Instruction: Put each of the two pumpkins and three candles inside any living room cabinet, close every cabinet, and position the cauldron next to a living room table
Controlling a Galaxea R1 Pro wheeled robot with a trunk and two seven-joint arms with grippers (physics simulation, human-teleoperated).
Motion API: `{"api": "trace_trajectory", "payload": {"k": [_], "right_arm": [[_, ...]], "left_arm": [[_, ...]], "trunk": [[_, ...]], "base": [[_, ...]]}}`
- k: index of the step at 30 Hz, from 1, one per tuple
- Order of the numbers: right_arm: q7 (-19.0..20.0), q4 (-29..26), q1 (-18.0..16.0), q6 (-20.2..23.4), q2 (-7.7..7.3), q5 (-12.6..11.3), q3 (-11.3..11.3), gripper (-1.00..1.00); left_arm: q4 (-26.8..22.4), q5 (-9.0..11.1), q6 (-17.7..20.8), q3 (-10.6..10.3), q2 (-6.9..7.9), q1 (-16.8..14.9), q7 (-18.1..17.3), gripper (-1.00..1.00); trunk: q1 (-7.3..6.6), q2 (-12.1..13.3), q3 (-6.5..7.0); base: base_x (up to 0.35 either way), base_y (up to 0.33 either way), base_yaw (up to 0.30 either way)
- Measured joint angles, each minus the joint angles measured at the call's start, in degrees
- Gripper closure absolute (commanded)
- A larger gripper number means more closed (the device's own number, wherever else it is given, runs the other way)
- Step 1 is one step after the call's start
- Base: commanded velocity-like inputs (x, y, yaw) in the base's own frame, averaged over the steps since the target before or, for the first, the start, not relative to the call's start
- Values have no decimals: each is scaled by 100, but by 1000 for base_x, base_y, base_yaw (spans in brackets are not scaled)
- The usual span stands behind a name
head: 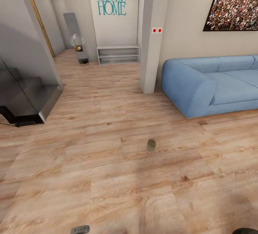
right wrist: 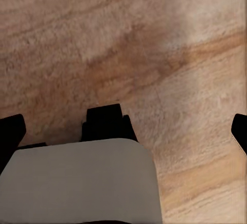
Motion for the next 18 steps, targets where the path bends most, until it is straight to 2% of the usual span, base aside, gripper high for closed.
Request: {"api": "trace_trajectory", "payload": {"k": [18], "right_arm": [[-2,4,31,-8,16,3,1,-100]], "left_arm": [[-1,7,0,0,-2,0,0,-100]], "trunk": [[0,0,0]], "base": [[335,0,0]]}}
